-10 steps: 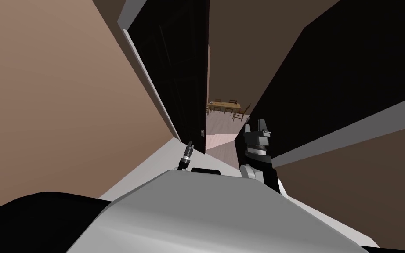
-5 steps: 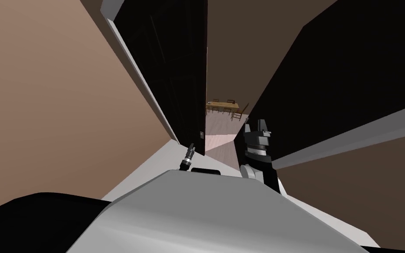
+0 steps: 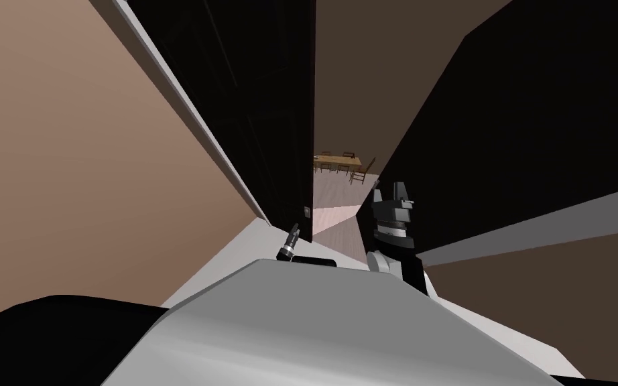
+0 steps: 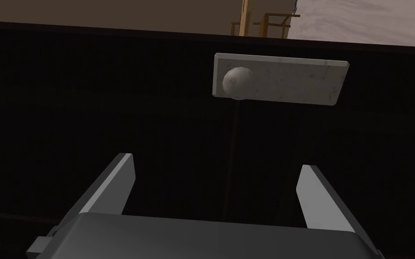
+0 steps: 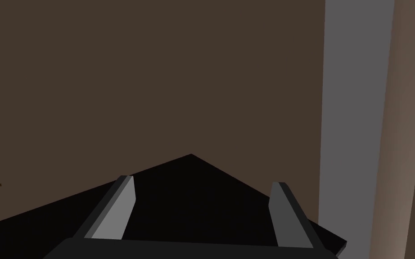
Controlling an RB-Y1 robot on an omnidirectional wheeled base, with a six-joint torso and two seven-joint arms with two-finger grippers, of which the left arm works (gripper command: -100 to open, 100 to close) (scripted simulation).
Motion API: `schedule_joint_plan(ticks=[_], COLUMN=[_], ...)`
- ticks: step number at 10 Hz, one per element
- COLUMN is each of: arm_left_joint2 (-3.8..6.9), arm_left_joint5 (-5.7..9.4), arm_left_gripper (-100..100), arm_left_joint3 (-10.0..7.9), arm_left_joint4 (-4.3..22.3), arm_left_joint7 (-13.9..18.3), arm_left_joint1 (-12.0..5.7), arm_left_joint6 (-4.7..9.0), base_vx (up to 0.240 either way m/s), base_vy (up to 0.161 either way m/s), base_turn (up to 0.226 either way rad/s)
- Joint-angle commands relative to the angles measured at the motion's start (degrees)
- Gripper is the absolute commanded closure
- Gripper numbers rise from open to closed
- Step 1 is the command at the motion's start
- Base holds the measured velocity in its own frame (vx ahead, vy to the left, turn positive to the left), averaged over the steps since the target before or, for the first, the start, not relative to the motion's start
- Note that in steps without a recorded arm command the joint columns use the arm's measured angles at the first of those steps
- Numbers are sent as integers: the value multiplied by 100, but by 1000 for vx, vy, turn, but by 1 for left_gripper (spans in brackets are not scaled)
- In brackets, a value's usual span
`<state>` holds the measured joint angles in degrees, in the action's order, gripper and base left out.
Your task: Push the door open
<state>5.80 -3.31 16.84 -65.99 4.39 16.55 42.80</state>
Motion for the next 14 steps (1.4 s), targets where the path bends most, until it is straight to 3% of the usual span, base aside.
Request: schedule_joint_plan(ticks=[1,2,3,11,12,13,14], arm_left_joint2=[-8,-11,-5,-171,-158,-158,-158], arm_left_joint5=[-32,-46,-39,17,10,10,10], arm_left_gripper=[-100,-100,-100,-100,-100,100,100], arm_left_joint3=[70,102,87,-76,-58,-58,-58], arm_left_joint4=[172,285,162,557,525,525,525], arm_left_joint7=[-23,-31,-26,-84,-83,-83,-83], arm_left_joint1=[-23,-45,4,-354,-320,-320,-320], arm_left_joint6=[29,57,29,-7,-1,-1,-1], base_vx=[132,153,68,181,74,-15,-26], base_vy=[69,75,34,-49,-18,1,6], base_turn=[-87,-87,-15,-27,8,-5,-14])
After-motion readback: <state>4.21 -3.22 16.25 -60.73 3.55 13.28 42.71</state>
